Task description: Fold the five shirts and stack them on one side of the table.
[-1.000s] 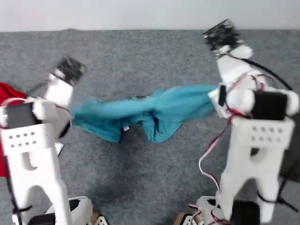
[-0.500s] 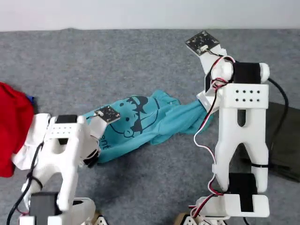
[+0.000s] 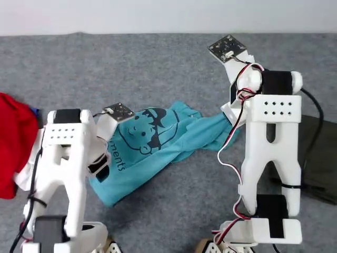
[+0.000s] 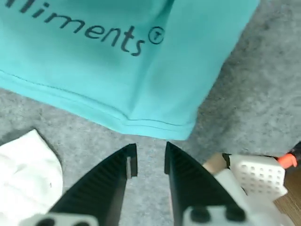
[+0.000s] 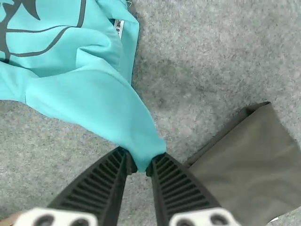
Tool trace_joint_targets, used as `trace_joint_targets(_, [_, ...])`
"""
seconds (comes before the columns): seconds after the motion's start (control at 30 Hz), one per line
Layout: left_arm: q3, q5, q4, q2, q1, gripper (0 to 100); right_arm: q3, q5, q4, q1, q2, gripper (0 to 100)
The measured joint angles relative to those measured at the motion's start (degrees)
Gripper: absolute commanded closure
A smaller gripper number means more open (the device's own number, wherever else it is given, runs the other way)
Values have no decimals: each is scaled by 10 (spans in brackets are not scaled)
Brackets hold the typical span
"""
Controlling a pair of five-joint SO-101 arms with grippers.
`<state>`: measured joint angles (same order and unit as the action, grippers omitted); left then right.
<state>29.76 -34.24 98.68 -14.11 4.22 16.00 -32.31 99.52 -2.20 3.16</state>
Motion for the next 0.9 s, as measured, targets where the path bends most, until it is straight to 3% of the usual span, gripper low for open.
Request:
trace_joint_targets(0.37, [93,0,-28,-55,-66,853,0,0,-6,0,-4,987])
trace_joint_targets(0.5, [114,25,-78,-19,-82,814,0,0,-10,0,-4,987])
trace_joint_targets(0.9, [156,77,-194,107,-106,822,0,0,-10,21,-4,988])
